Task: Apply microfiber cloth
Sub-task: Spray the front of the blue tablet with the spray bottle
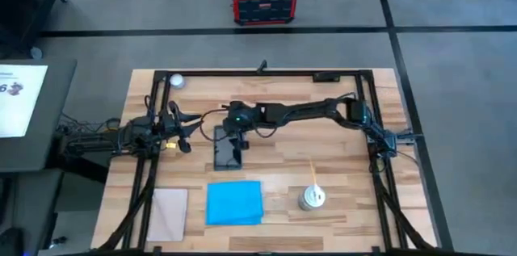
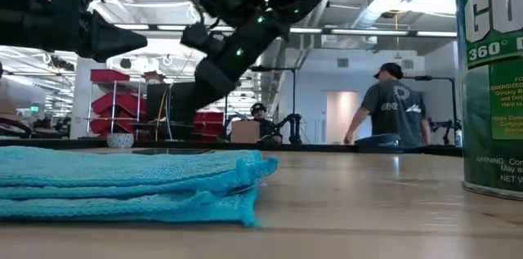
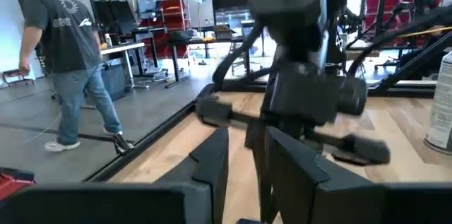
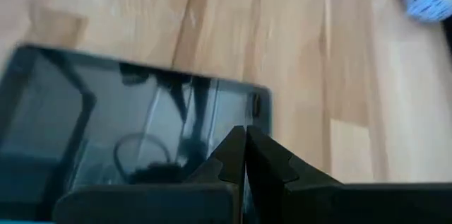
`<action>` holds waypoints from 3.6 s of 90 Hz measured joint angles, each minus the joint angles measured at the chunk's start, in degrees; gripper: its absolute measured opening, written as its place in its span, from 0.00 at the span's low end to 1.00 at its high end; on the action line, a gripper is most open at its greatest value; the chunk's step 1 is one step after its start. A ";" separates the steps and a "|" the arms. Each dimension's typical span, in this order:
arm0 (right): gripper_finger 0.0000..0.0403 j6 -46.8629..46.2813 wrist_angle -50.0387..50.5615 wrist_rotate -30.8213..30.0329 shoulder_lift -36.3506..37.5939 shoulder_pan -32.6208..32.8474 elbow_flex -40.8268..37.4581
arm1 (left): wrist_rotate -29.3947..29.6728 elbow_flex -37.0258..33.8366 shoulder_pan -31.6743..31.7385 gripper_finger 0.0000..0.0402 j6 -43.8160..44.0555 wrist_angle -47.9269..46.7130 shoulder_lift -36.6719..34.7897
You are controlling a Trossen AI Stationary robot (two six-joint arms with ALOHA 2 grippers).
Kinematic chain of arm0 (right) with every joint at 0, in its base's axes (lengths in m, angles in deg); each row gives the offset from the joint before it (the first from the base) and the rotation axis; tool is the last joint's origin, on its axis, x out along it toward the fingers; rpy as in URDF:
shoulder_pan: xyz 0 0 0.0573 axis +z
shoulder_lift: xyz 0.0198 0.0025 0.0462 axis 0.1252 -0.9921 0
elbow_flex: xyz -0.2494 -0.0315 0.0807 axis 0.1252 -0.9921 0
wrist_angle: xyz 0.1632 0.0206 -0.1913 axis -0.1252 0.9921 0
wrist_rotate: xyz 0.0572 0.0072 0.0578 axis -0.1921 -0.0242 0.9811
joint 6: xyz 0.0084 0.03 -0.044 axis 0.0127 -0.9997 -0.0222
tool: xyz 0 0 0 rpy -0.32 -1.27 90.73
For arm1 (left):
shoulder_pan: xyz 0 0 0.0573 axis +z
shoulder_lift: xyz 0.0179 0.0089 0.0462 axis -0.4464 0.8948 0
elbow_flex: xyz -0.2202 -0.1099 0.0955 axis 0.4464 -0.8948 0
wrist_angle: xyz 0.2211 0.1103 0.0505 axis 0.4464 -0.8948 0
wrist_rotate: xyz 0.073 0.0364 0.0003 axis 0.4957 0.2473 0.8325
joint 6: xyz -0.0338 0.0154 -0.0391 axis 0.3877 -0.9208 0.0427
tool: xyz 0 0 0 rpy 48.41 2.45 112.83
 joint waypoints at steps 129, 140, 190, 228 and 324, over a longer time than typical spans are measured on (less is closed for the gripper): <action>0.00 -8.22 1.74 8.23 -0.69 2.17 -6.70 | 0.10 0.00 0.00 0.18 0.66 -0.74 0.00; 0.00 -9.87 1.06 8.33 -0.43 1.29 -9.02 | 0.05 0.00 0.00 0.18 1.32 -0.90 0.00; 0.00 -14.55 0.16 5.82 -0.23 -1.26 -13.40 | -0.08 0.00 -0.02 0.18 4.33 -1.16 0.01; 0.00 -14.54 8.81 0.11 2.65 -1.60 -13.67 | -1.24 0.00 -0.02 0.18 6.30 -1.41 1.67; 0.00 -31.76 -6.62 -12.50 39.76 10.66 -51.72 | -0.22 1.06 3.16 0.18 29.07 11.96 26.96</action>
